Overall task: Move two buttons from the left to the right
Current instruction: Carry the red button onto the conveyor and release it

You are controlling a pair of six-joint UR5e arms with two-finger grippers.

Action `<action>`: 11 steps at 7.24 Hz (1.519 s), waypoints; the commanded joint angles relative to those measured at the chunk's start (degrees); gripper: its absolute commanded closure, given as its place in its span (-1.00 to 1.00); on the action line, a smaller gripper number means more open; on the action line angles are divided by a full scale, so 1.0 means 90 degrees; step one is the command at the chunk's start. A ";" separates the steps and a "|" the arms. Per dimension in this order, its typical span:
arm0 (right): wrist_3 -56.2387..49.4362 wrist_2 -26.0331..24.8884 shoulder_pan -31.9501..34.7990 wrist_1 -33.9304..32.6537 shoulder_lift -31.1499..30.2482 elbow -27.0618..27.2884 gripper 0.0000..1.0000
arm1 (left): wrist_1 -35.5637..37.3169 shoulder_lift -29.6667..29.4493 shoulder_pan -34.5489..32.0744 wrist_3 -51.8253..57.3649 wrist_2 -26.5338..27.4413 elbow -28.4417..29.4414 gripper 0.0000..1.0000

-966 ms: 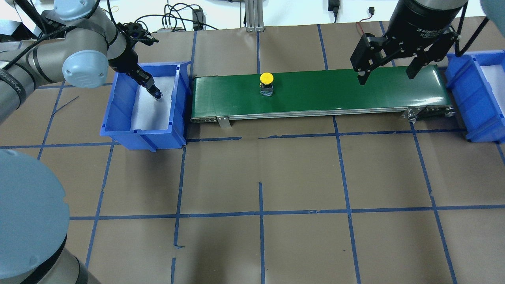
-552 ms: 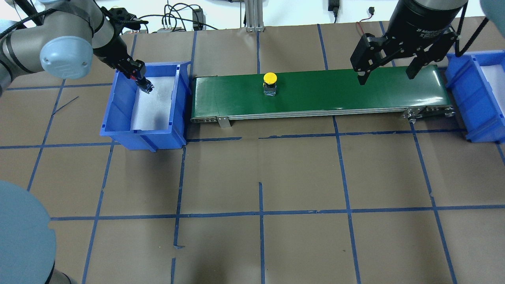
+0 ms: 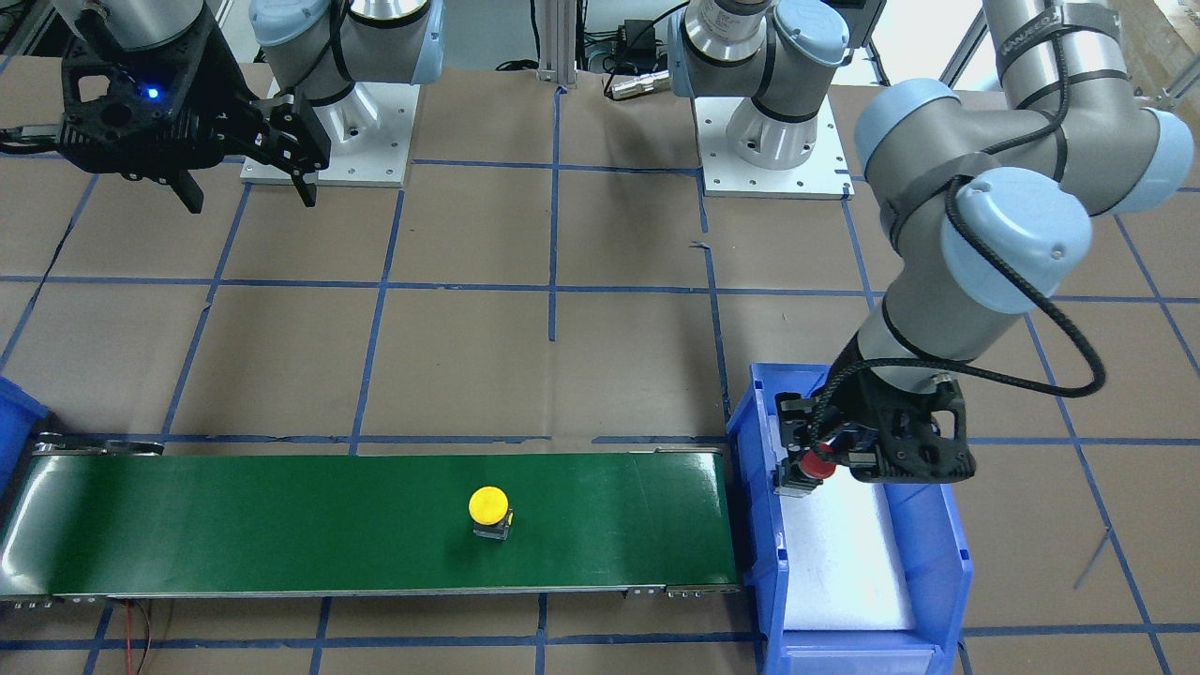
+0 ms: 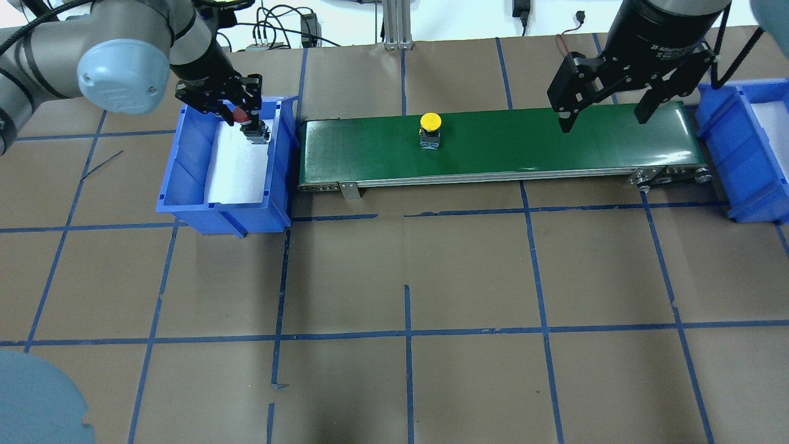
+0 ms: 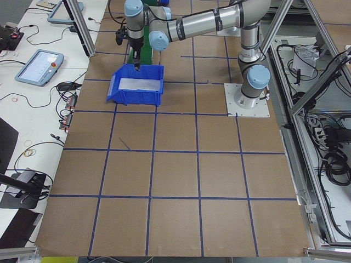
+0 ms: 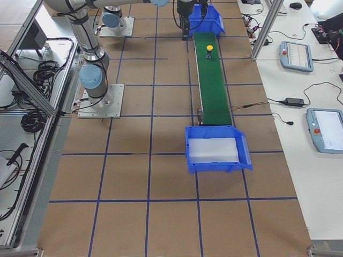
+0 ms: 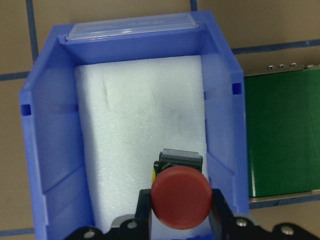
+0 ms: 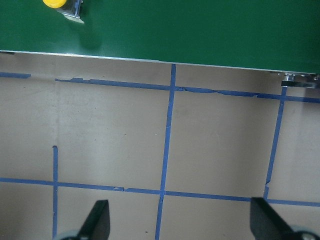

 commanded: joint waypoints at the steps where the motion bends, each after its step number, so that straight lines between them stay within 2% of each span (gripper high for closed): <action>1: -0.0009 0.0018 0.0000 -0.0025 0.0009 0.0000 -1.00 | -0.0046 -0.0111 -0.0444 -0.0887 -0.0025 0.0182 0.46; 2: -0.0009 -0.0001 0.0000 -0.0006 0.0009 -0.0010 -1.00 | 0.0021 -0.0266 -0.0580 -0.1449 -0.0238 0.0270 0.49; 4: -0.0009 0.0019 0.0000 -0.0035 0.0009 0.0000 -1.00 | 0.0595 -0.0918 -0.0951 -0.1999 -0.0270 0.0514 0.50; 5: -0.0009 0.0019 0.0010 -0.0035 0.0009 0.0010 -1.00 | 0.0743 -0.1115 -0.0981 -0.1944 -0.0241 0.0525 0.52; 8: -0.0048 0.0018 0.0010 -0.0045 0.0009 0.0039 -1.00 | 0.0735 -0.1147 -0.1089 -0.1682 -0.0201 0.0466 0.51; 9: -0.0019 0.0057 0.0019 -0.0045 0.0009 0.0020 -1.00 | 0.0677 -0.1127 -0.1089 -0.1708 -0.0211 0.0457 -0.32; 10: -0.0057 0.0029 0.0000 -0.0055 0.0009 0.0029 -1.00 | 0.0667 -0.1098 -0.1089 -0.1921 -0.0250 0.0437 -0.99; 11: -0.0028 0.0028 0.0000 -0.0055 0.0009 0.0039 -1.00 | 0.0444 -0.1011 -0.1089 -0.1962 -0.0240 0.0447 -1.00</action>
